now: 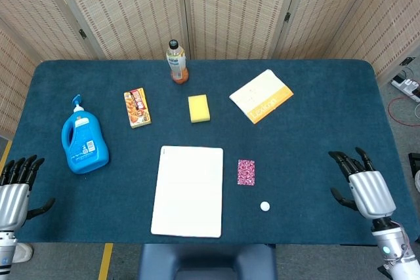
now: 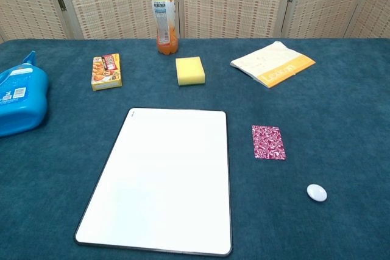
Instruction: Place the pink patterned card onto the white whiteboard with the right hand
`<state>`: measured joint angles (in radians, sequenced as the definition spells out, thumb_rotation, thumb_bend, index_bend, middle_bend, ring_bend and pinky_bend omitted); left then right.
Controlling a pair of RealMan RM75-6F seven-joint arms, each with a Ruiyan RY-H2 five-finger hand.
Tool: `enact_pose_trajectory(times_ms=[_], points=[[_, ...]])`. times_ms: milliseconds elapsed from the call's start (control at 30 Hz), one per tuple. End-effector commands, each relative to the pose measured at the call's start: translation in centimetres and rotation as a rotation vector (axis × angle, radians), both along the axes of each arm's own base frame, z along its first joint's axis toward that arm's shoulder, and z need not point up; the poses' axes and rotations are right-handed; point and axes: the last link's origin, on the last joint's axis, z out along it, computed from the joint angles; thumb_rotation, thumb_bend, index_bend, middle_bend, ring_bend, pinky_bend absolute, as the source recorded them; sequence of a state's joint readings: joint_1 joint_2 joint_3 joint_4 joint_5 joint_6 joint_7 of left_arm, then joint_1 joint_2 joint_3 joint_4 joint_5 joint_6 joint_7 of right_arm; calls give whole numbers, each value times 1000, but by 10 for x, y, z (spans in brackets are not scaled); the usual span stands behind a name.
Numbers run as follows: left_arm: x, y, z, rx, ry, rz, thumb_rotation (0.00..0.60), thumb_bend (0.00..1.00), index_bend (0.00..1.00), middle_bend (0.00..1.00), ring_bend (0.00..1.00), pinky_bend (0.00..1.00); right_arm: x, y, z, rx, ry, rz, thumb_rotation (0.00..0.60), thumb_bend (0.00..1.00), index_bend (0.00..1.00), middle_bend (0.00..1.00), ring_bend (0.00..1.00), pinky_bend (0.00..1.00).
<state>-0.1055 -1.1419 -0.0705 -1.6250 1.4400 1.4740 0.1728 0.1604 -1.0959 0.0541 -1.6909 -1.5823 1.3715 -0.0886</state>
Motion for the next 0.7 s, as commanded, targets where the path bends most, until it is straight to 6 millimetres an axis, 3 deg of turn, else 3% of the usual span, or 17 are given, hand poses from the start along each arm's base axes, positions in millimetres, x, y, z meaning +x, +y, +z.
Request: enact_pose_trajectory(times_ms=[33,333,533,700], points=[[0,0,0,-2,-1,-1,600,247,138,103,87,0,15,-15,-11,75,38,63,600,331,111,231,321,55],[0,-3,0,-1,-4,0,600,246,147,102,88,0,57,-59,-52,267,129,181,600,331,122,336,445,116],[-2,-7,4,9,-2,10,600,247,154,103,88,0,75,-82,-82,350,226,253,600,330,158,273,342,116],[-5,-11,6,13,-4,21,600,247,159,102,88,0,86,-89,-98,356,307,286,600,331,206,234,279,116]])
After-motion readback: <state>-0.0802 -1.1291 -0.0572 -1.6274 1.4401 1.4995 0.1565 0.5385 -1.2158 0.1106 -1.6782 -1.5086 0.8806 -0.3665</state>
